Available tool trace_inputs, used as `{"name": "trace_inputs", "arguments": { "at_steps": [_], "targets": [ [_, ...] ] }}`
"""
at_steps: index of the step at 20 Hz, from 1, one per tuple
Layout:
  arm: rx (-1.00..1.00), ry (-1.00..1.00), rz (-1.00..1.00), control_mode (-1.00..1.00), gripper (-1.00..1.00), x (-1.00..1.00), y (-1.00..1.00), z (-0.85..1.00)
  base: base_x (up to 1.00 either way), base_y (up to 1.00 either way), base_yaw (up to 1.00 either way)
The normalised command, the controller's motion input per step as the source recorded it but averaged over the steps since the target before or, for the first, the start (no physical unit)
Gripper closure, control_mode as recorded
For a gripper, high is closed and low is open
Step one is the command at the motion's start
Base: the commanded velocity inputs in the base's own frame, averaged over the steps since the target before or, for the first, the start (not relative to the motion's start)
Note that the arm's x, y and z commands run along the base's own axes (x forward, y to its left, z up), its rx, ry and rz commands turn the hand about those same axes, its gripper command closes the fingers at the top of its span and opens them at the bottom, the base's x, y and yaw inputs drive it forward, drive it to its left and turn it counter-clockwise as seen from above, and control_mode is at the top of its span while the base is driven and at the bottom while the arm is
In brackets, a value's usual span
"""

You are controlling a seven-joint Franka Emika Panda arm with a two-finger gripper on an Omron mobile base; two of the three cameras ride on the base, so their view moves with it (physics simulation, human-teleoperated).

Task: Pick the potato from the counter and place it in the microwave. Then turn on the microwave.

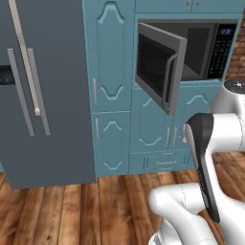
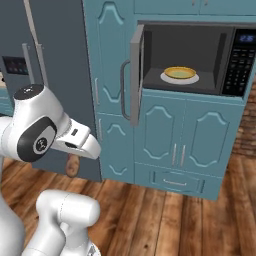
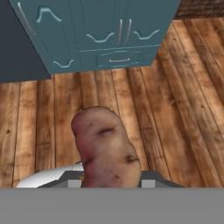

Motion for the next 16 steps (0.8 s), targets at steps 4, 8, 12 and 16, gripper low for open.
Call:
{"name": "trace_inputs", "arguments": {
  "at_steps": [4,8,12,16],
  "targets": [
    [0.0,0.0,0.0,1.0,1.0,0.0,0.0,0.0,0.0,-0.1,0.2],
    [0.0,0.0,0.0,1.0,1.0,0.0,0.0,0.0,0.13,0.0,0.39],
    [0.0,0.0,0.0,1.0,1.0,0.0,0.0,0.0,0.44,-0.04,0.35],
    [0.0,0.0,0.0,1.0,1.0,0.0,0.0,0.0,0.51,-0.13,0.33]
  ]
}}
